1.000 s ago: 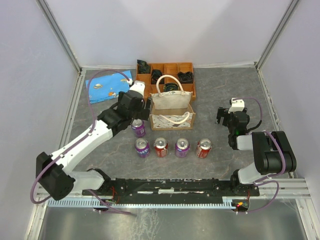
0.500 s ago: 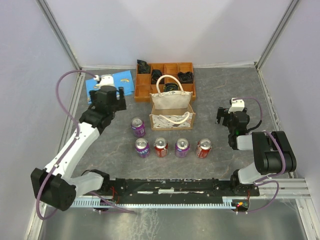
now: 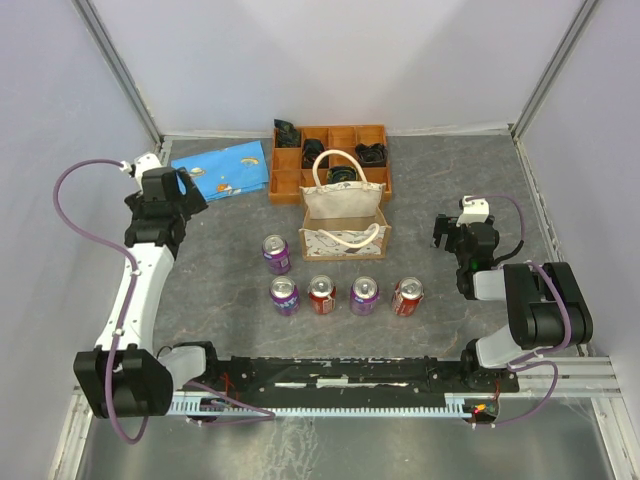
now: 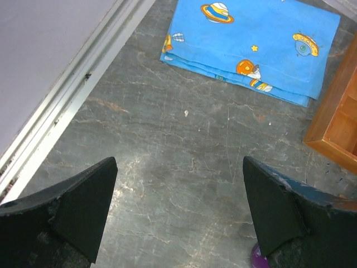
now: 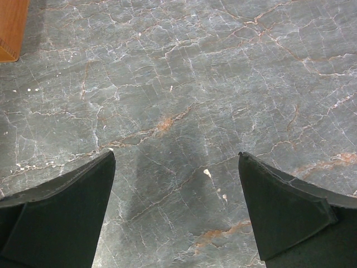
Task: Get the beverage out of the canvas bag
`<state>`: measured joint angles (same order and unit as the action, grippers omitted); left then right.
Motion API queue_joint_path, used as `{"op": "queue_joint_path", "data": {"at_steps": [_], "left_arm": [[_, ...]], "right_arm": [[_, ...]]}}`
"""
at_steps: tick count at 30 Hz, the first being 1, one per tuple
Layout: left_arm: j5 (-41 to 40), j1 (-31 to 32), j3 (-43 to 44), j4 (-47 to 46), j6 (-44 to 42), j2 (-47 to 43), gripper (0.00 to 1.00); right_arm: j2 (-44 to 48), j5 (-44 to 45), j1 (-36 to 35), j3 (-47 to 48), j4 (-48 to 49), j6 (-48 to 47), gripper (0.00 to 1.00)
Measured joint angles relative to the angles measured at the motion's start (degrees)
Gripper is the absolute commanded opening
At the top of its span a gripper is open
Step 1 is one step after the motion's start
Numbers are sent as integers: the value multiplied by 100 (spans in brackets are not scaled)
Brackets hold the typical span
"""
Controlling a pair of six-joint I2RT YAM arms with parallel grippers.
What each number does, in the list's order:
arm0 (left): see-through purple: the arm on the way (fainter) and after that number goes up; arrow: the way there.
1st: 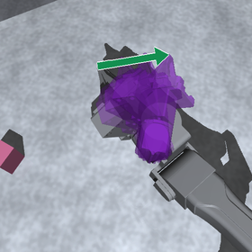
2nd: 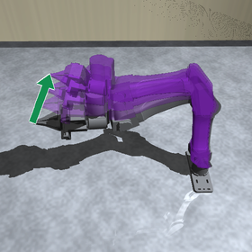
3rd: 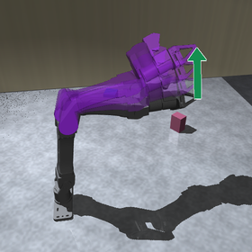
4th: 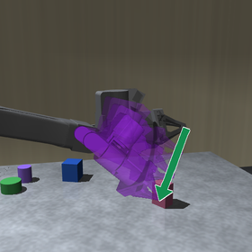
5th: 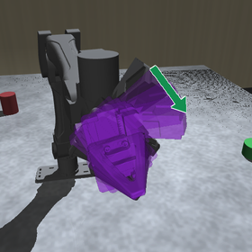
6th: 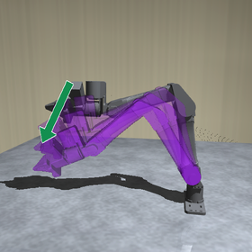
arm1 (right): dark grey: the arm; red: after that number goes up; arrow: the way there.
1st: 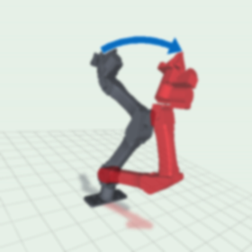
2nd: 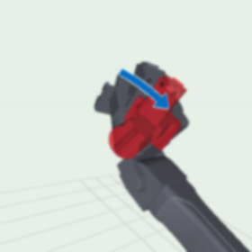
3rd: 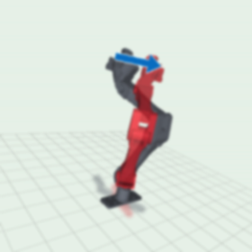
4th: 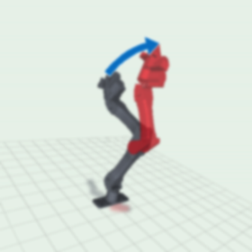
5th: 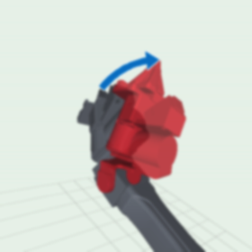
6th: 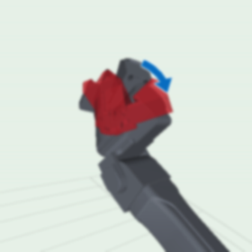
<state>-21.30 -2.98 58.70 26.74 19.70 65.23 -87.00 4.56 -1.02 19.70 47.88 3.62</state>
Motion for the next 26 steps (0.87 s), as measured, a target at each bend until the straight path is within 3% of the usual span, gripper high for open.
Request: {"op": "queue_joint_path", "data": {"at_steps": [9,26], "left_arm": [[-804,9,2,295,927,-164,99],[-651,9,2,225,940,-487,99]], "right_arm": [[0,0,0,0,2,0,99],[0,0,0,0,0,0,99]]}}
